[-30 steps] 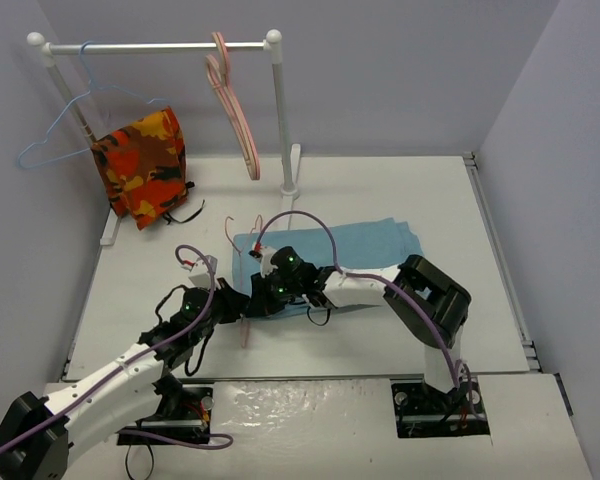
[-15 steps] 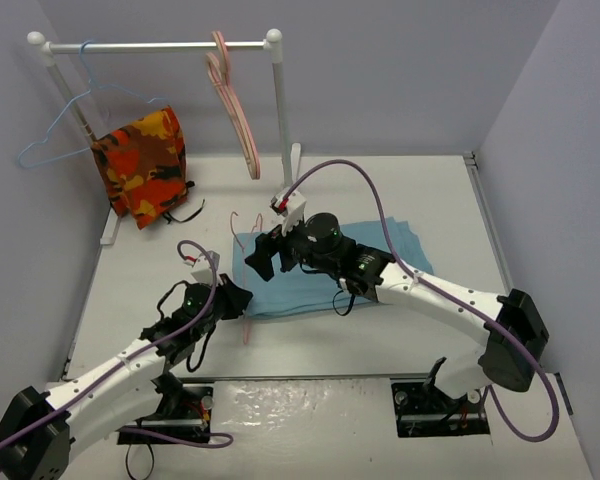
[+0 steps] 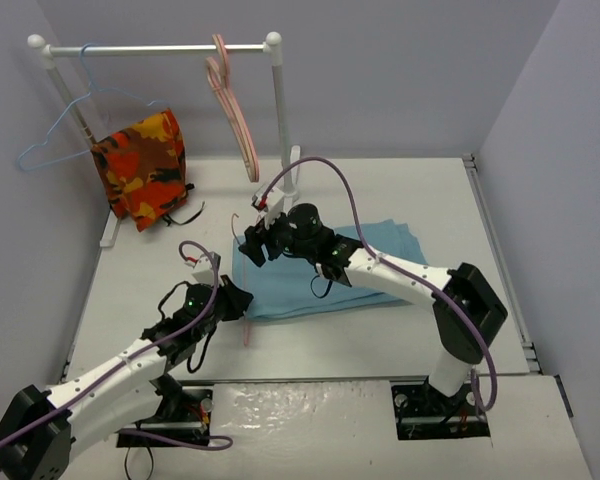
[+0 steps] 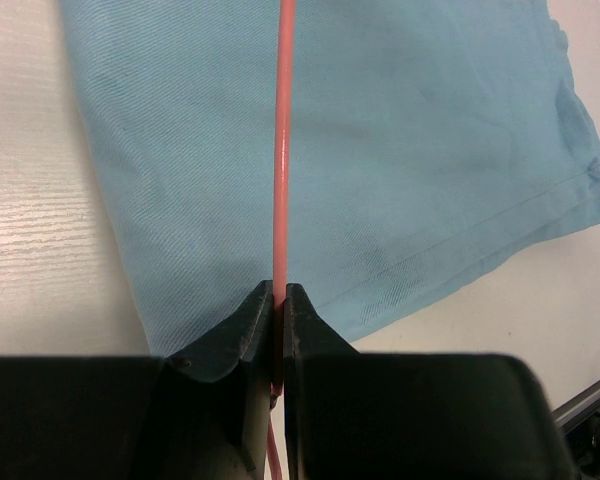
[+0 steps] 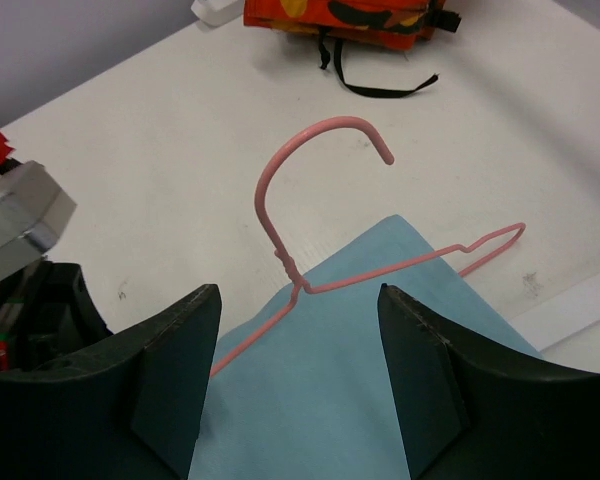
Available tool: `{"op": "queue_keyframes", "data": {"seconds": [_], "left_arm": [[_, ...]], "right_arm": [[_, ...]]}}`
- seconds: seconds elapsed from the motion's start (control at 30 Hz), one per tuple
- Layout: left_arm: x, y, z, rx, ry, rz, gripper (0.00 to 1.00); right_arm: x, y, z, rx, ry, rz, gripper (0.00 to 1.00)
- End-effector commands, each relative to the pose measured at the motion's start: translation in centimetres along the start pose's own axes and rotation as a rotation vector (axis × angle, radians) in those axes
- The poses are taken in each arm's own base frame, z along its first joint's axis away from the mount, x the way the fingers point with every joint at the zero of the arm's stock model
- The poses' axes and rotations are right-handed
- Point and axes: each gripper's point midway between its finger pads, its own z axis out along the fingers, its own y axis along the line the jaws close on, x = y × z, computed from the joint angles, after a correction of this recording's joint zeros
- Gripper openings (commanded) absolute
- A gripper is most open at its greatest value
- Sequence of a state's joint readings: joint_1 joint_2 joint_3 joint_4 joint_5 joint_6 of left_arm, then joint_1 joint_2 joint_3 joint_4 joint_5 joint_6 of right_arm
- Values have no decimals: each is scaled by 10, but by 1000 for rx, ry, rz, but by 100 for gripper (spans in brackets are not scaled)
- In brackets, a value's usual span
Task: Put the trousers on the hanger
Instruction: Place trousers on hanger
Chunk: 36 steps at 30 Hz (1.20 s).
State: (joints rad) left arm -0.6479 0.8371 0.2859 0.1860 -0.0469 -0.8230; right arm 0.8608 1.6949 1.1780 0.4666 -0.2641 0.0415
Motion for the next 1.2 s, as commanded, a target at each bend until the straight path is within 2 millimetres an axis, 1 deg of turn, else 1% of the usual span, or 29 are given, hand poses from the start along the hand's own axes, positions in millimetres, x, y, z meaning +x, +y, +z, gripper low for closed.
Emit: {"op": "queue_keyframes", "data": {"seconds": [0.0,0.1,0.2,0.4,0.67,0.8,0.87,1.0,1.13,1.17], "left_arm": [[-41,-44,-2,120,-103,-35,0],[-41,-44,-2,119,-101,-32,0],[-41,-44,-2,118,-98,-31,0],[-40,-45,-1,117,-93,-31,0],[-41,-46,0,117,-94,-36,0],[-43,-49,0,126,-97,-44,0],[-44,-50,0,129,-99,-45,0],[-45,-51,-2,134,-102,-50,0],[-44,-52,-2,138,-98,-54,0],[-45,-53,-2,139,-97,-57,0]], "right_arm": [[-58,12,15,-99,-173,-72,60],[-48,10,27,-107,-160,-69,58],[-46,10,34,-115,-162,-69,56],[-37,13,47,-147,-155,-68,46],[-17,13,44,-152,-120,-57,38],[-11,10,42,-140,-112,-52,30],[-9,11,42,-140,-111,-49,31],[-4,10,42,-133,-107,-46,37],[-1,9,42,-130,-105,-44,33],[-1,8,42,-128,-108,-43,28]]}}
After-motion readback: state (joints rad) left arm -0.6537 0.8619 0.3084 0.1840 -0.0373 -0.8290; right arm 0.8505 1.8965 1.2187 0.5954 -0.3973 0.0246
